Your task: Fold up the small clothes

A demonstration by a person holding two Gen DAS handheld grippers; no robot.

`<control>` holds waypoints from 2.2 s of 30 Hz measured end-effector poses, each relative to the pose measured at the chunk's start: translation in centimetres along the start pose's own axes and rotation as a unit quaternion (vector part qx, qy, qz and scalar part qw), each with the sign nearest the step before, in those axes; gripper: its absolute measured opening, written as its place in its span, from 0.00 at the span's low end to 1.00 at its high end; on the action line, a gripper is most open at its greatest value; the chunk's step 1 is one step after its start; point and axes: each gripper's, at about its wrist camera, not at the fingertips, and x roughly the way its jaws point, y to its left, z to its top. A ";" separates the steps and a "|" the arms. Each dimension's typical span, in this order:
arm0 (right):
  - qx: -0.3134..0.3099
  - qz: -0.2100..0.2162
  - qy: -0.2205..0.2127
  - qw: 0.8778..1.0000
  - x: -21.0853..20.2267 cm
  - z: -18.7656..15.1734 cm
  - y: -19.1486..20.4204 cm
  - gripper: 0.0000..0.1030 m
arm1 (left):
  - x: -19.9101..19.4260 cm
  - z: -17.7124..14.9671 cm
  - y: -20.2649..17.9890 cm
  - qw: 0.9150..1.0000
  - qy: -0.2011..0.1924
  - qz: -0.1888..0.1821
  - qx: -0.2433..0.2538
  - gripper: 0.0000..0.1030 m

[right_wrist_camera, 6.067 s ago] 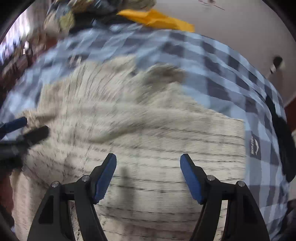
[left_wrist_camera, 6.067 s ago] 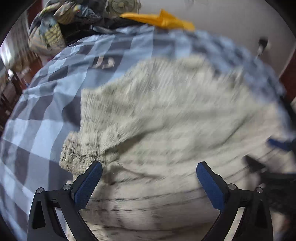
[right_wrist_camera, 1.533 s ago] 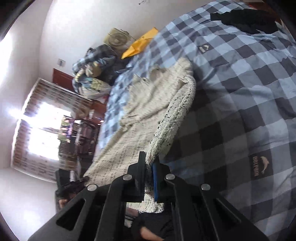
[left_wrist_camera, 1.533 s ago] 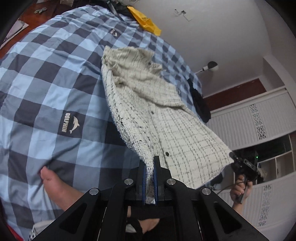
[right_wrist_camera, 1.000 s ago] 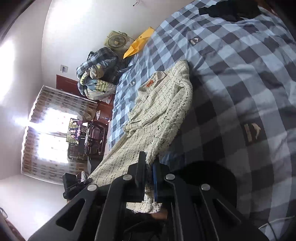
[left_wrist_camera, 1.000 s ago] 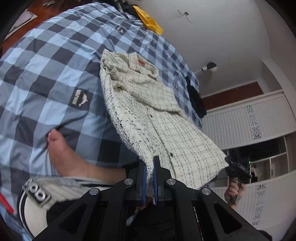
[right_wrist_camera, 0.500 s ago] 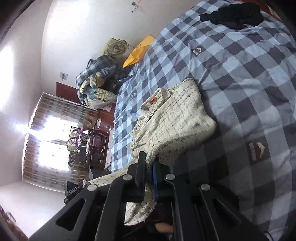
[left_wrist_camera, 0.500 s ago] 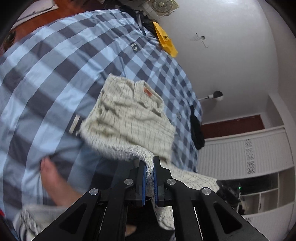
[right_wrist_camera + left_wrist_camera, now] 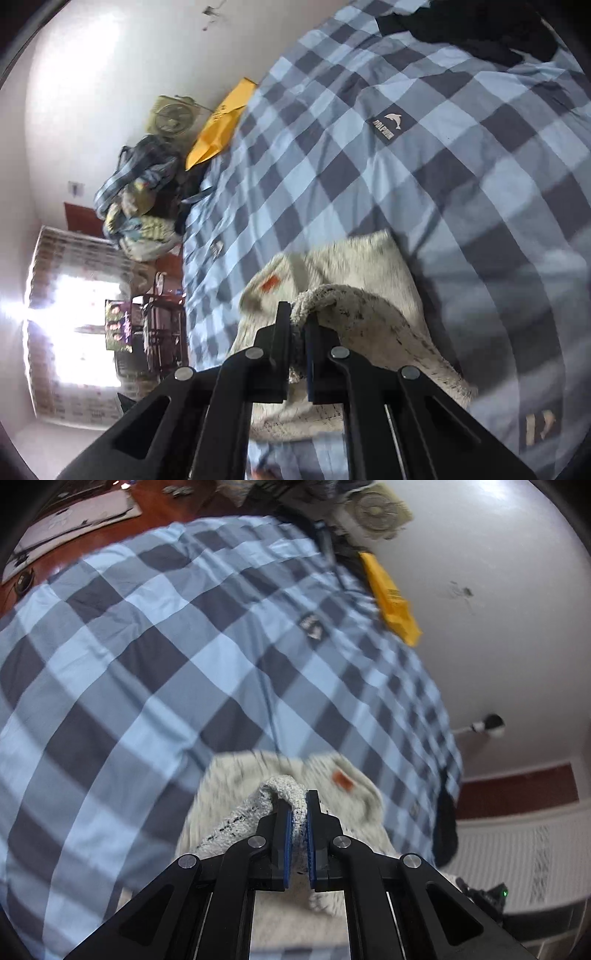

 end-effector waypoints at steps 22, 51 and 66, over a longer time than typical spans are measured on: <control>0.029 -0.124 -0.036 0.991 3.4 8.1 -3.6 0.68 | 12.0 6.1 -2.9 0.978 0.105 0.141 0.110 0.10; -0.287 -0.207 0.125 0.927 11.3 -13.9 4.5 0.68 | 8.9 -12.8 -5.4 0.940 0.035 0.185 0.286 1.00; -0.372 -0.297 0.079 0.876 17.7 -11.3 7.3 0.68 | 14.7 -14.8 -4.8 0.929 0.050 0.211 0.299 1.00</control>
